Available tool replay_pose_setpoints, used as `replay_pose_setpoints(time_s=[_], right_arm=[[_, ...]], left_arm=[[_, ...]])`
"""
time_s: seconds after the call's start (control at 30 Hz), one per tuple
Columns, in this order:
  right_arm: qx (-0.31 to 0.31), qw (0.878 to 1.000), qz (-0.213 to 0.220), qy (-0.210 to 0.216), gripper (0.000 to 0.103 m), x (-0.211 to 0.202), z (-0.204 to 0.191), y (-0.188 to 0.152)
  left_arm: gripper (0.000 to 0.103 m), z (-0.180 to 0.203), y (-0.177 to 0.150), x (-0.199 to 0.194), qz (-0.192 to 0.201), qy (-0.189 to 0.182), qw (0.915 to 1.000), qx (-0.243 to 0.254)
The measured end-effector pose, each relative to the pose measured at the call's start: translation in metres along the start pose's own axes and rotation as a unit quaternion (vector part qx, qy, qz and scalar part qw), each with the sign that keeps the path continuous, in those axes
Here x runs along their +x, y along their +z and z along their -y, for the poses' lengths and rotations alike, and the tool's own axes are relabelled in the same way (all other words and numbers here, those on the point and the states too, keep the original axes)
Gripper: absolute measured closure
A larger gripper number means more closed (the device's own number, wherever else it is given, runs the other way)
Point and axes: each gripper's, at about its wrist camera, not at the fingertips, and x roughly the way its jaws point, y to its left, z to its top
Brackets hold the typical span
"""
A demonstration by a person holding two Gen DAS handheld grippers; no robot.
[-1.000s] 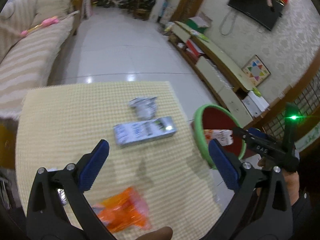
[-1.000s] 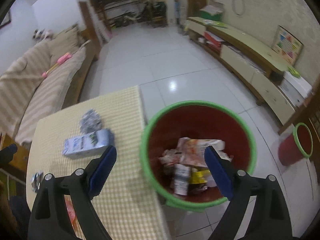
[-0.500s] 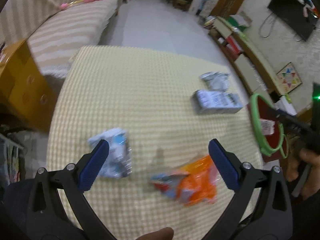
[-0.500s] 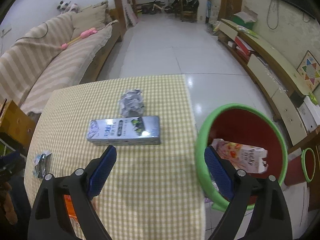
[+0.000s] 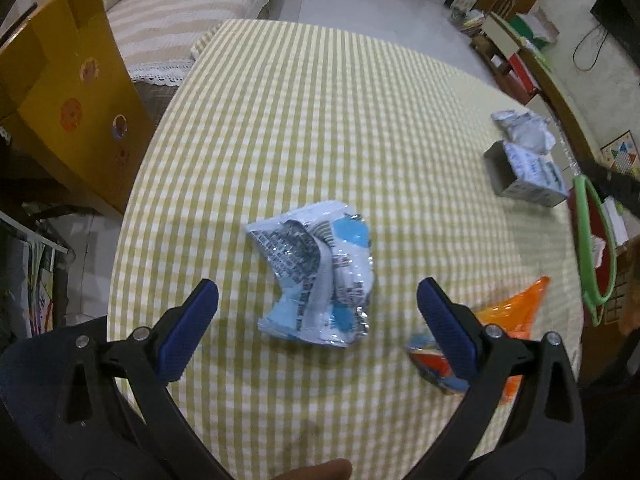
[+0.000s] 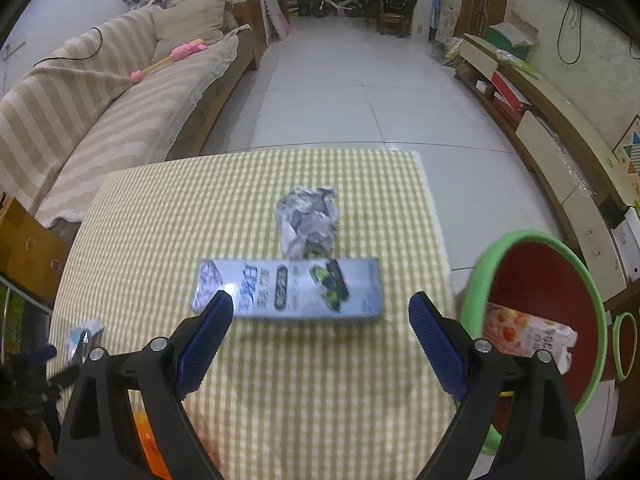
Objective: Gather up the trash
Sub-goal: 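Move both tools back over the table toward the foil wrapper, then grasp blue foil wrapper with left tool while right tool grasps crumpled foil, then carry foil wrapper and crumpled foil over the green bucket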
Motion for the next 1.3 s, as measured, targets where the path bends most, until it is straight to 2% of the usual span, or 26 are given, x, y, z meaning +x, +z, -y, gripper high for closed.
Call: replay_pose_setpoints(time_s=[0.13,0.17,0.3,0.37,0.47,0.5,0.53,0.6,0.67,0.77,0.97,1.3], right_arm=[[0.003,1.0,-0.009,-0.002,0.017,0.023,-0.004,0.018],[0.003,1.0,-0.012,-0.004,0.017,0.028,-0.005,0.02],[0.003,1.0,-0.026,-0.016,0.017,0.052,-0.006,0.032],[0.004,0.999,-0.036,-0.021,0.017,0.064,-0.006,0.036],[0.008,0.998,-0.052,-0.019,0.017,0.079,-0.003,0.039],[0.006,0.998,-0.056,-0.018,0.018,0.083,-0.002,0.039],[0.005,0.998,-0.061,-0.017,0.024,0.086,-0.003,0.039],[0.001,0.997,-0.078,-0.013,0.041,0.094,-0.002,0.038],[-0.001,0.997,-0.08,-0.008,0.06,0.096,0.0,0.036],[0.0,0.997,-0.071,-0.003,0.064,0.09,0.002,0.034],[0.014,0.999,-0.039,0.006,0.067,0.058,0.016,0.034],[0.03,0.999,0.01,0.02,0.067,-0.026,0.038,0.014]], left_arm=[[0.006,0.001,0.0,0.006,0.005,0.013,0.9998,0.017],[0.009,0.001,0.0,0.007,0.006,0.014,0.9998,0.017],[0.039,-0.002,0.004,0.016,-0.007,0.005,0.9999,0.009],[0.044,-0.001,0.007,0.017,-0.007,0.006,0.9999,0.014],[0.059,0.0,0.009,0.018,-0.005,0.011,0.9996,0.026],[0.064,0.0,0.011,0.019,-0.006,0.011,0.9995,0.029],[0.068,0.0,0.011,0.019,-0.005,0.01,0.9994,0.031],[0.071,0.0,0.011,0.018,-0.004,0.012,0.9992,0.037],[0.073,0.001,0.011,0.017,-0.004,0.007,0.9992,0.039],[0.074,0.001,0.01,0.014,0.0,0.007,0.999,0.043],[0.074,0.002,0.006,0.0,0.017,0.011,0.9988,0.044],[0.074,0.024,0.008,-0.033,0.051,-0.001,0.9977,0.045]])
